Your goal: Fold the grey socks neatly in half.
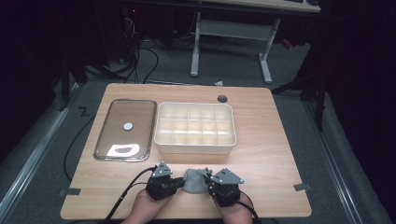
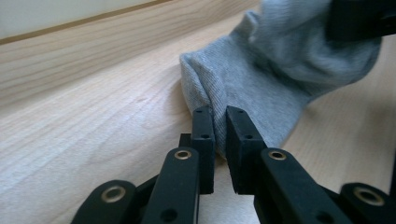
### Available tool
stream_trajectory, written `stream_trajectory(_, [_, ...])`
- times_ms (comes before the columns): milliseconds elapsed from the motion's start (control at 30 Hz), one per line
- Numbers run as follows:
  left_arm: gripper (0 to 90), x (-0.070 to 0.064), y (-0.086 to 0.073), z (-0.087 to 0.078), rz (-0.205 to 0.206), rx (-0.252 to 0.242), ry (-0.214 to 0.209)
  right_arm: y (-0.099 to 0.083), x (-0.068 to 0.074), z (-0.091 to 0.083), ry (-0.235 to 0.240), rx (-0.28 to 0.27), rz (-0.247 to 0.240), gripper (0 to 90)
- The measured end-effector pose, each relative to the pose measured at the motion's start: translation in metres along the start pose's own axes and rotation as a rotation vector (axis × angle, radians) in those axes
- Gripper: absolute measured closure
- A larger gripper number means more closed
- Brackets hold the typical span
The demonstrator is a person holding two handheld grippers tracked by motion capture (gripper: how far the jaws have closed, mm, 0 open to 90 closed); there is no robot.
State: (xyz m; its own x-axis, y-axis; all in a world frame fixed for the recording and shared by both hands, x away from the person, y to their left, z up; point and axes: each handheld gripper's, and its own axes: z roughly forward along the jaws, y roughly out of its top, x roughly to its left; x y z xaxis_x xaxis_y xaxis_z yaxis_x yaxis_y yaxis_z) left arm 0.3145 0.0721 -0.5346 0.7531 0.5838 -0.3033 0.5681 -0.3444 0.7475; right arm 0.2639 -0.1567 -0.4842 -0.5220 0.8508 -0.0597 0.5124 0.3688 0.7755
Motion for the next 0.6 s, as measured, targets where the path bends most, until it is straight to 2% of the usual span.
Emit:
stream_trajectory(133, [81.7, -0.005, -0.002, 0.0, 0.0, -0.001, -0.024, 0.007, 0.011, 0.007, 0.009, -0.014, -0.013, 85.1])
stream_trajectory(233, [79.9, -0.015, -0.004, 0.0, 0.018, 0.008, -0.058, 0.011, 0.019, 0.012, 0.023, -0.025, -0.03, 85.2])
stream_trajectory(333, [73.6, -0.018, -0.005, -0.002, 0.031, 0.011, -0.074, 0.01, 0.023, 0.018, 0.033, -0.013, -0.047, 85.1])
stream_trajectory(467, [66.4, -0.013, -0.007, -0.015, 0.046, -0.005, -0.078, 0.003, 0.022, 0.024, 0.044, 0.01, -0.039, 84.9])
stream_trajectory(600, [69.1, -0.002, -0.008, -0.025, 0.025, -0.026, -0.046, -0.003, 0.021, 0.026, 0.061, 0.013, -0.025, 84.7])
